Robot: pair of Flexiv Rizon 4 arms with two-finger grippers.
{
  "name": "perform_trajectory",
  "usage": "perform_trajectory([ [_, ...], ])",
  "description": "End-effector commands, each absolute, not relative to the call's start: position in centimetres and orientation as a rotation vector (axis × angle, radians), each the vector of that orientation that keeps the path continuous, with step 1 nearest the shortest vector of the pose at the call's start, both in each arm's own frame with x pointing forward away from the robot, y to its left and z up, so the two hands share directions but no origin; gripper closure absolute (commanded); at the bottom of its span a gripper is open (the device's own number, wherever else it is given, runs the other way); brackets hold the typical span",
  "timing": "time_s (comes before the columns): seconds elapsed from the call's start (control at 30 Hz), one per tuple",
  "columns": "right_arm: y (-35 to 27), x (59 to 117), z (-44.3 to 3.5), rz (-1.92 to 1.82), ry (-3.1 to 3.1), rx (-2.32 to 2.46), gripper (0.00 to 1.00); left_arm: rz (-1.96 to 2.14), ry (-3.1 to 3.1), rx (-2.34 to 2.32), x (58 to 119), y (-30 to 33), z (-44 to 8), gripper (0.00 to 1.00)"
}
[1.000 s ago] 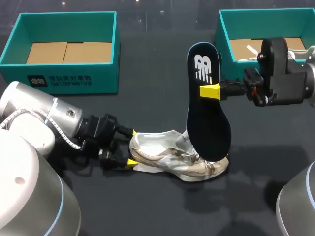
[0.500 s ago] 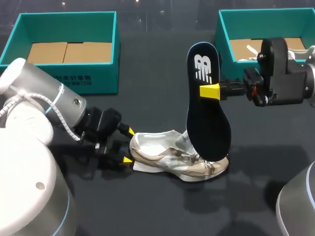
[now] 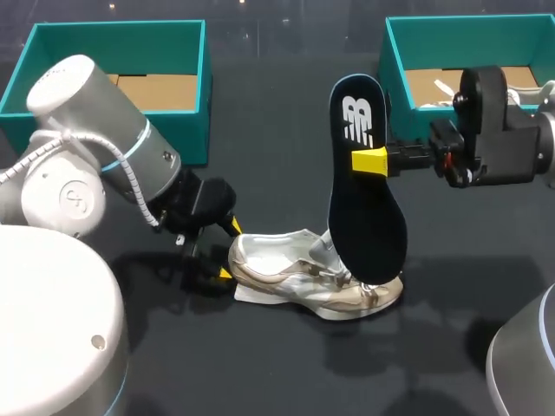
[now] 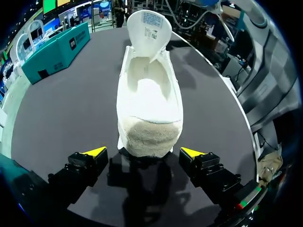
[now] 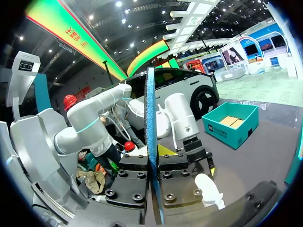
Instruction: Take the shoe out of the shoebox, open the shoe tongue, remove and reinsert the insole, then place the shoe into the shoebox
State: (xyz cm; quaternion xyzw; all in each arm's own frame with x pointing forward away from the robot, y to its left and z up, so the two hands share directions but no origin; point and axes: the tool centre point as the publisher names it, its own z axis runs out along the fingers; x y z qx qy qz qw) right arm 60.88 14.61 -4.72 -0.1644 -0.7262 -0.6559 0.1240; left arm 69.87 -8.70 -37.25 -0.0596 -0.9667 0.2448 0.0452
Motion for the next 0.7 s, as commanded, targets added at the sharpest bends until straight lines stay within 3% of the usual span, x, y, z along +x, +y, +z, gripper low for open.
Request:
perform_trajectory([
  [0.03, 14.7, 60.8, -4.8, -1.912, -2.118, -0.483, 1.00, 0.369, -3.044, -0.214, 70.4, -8.9, -36.6, 0.00],
  [0.7, 14.7, 60.8, -4.8, -1.912, -2.118, -0.483, 1.00, 0.297, -3.041, -0.184, 69.5, -9.3, -35.0, 0.00],
])
